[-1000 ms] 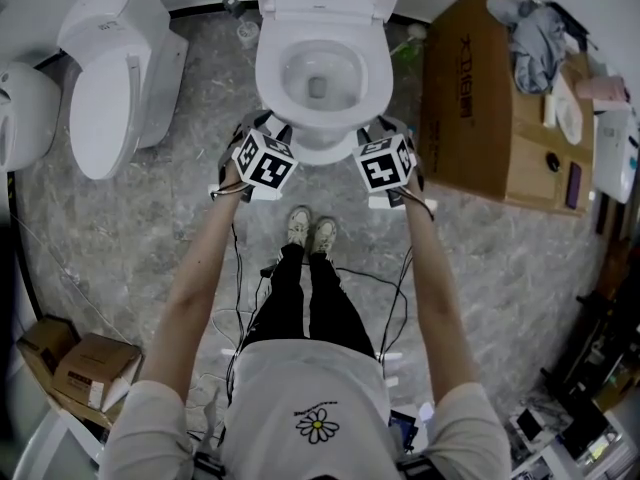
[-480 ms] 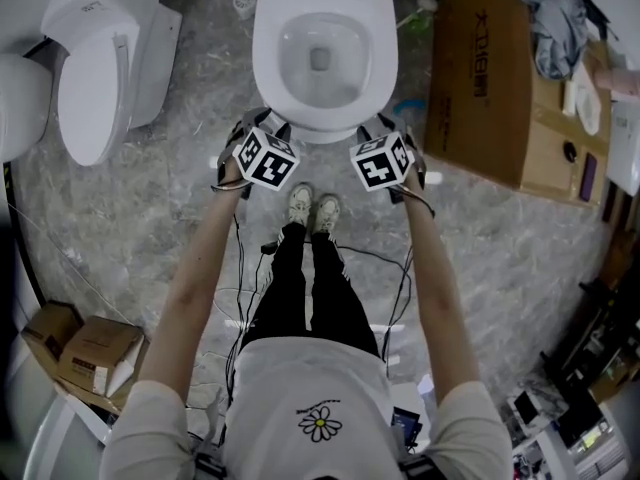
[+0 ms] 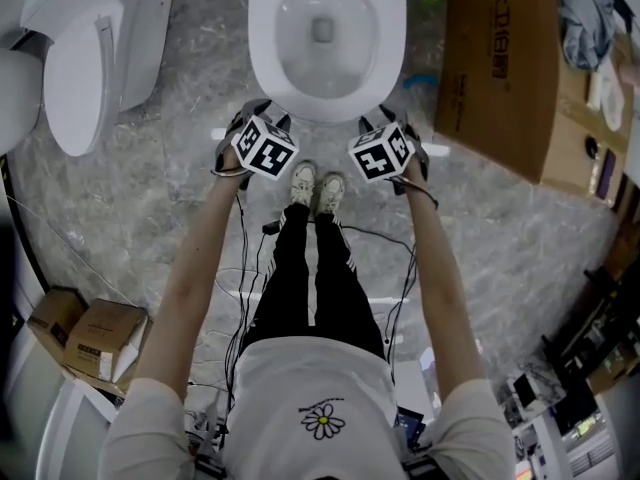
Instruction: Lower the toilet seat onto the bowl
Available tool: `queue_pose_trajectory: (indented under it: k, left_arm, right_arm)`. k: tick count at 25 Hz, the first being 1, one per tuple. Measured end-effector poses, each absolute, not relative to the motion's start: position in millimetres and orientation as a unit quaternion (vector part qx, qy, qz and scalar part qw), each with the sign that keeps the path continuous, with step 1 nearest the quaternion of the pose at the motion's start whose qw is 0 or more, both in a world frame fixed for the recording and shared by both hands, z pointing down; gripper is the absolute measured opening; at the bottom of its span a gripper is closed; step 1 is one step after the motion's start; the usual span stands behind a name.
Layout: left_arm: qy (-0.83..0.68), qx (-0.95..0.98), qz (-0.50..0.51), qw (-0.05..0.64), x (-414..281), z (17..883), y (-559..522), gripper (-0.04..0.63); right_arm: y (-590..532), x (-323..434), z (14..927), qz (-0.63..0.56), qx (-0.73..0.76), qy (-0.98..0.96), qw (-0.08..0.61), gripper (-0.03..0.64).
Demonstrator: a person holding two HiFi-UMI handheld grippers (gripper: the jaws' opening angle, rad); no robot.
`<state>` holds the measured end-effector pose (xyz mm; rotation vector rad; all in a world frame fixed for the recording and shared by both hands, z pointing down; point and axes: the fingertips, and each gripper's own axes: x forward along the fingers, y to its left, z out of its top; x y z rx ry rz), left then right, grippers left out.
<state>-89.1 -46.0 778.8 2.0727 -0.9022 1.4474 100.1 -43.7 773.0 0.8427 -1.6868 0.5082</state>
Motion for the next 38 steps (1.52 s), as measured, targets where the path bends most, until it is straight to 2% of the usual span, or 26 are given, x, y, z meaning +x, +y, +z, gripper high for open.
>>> queue_pose_trajectory:
  k: [21,38]
  left_arm:
    - [-0.287,0.720,0.577,0.258,-91,857,-31,0.209]
    - [-0.290,0.707,0.586,0.270,-95,866,-15,0.209]
  right_arm:
    - [-31,98,850,0.270,0.327,-0.698,0.577,0.195]
    - [-23,97,853,0.288,0.341,-0.685,0.575,0.195]
